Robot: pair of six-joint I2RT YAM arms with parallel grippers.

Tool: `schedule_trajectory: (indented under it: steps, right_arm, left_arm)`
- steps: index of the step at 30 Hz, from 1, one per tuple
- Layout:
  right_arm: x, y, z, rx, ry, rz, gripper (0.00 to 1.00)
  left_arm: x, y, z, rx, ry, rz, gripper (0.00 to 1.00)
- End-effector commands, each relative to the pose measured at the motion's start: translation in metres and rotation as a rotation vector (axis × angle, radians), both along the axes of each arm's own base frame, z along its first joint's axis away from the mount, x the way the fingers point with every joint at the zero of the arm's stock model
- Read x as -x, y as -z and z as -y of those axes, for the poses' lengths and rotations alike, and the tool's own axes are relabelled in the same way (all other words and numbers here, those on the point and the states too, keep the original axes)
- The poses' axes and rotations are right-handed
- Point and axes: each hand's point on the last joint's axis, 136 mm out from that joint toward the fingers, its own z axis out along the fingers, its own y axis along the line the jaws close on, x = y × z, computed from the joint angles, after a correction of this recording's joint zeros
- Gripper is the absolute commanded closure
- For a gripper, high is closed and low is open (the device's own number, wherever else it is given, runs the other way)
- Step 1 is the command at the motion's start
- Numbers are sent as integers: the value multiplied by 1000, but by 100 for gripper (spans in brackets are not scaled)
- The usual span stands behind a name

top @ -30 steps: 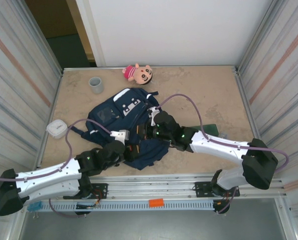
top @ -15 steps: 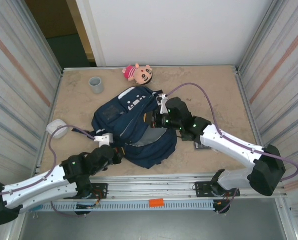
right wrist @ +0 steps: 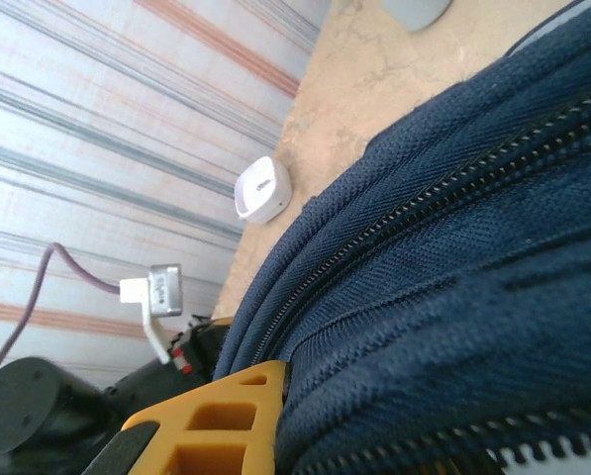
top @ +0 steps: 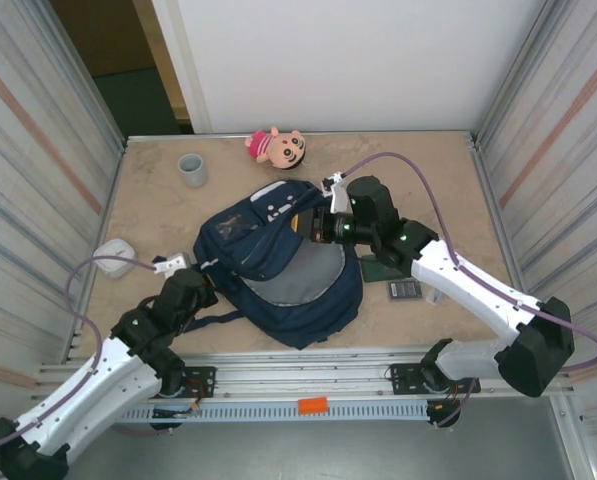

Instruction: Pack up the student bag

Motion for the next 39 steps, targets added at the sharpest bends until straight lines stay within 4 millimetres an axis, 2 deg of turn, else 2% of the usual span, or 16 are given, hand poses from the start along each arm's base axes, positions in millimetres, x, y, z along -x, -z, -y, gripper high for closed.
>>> schedule_trajectory:
  steps: [1, 5, 6, 9, 10, 15, 18, 20, 24, 26, 28, 33, 36, 38, 39]
  right_arm:
    - [9, -73, -5, -163, -54, 121, 100]
    - [-3, -67, 4, -149, 39, 126, 100]
    - [-5, -64, 5, -145, 54, 127, 100]
    - [-11, -59, 5, -142, 79, 126, 100]
    - [-12, -56, 4, -138, 77, 119, 100]
    - [-15, -48, -4, -135, 65, 101, 100]
    - [-15, -45, -8, -131, 61, 94, 100]
    - [-15, -43, -11, -128, 59, 88, 100]
    - [-16, -38, -15, -128, 54, 72, 100]
    - [-16, -37, -18, -129, 48, 65, 100]
    - [-17, -37, -21, -132, 40, 59, 100]
    - [-15, -40, -24, -138, 31, 59, 100]
    - [-14, -40, -21, -134, 33, 60, 100]
    - [-14, -40, -19, -128, 35, 61, 96]
    - [-13, -40, -18, -124, 37, 62, 90]
  left_arm:
    - [-10, 0, -1, -31, 35, 11, 100]
    - [-20, -18, 10, -36, 106, 48, 99]
    - [-22, -23, 15, -33, 138, 62, 92]
    - [-23, -50, 42, -3, 304, 148, 59]
    - [-23, -61, 51, 5, 364, 186, 52]
    - [-16, -109, 81, -48, 602, 351, 27]
    - [-12, -128, 99, -143, 729, 408, 20]
    - [-11, -136, 112, -224, 791, 436, 17]
    - [4, -149, 155, -391, 994, 537, 11]
    - [9, -148, 175, -483, 1067, 570, 7]
    - [4, -143, 187, -595, 1068, 565, 4]
    - [-36, -133, 173, -794, 848, 458, 1]
    - [-42, -135, 166, -810, 780, 455, 3]
    - [-41, -140, 163, -789, 759, 482, 13]
    - [-39, -143, 161, -769, 751, 504, 20]
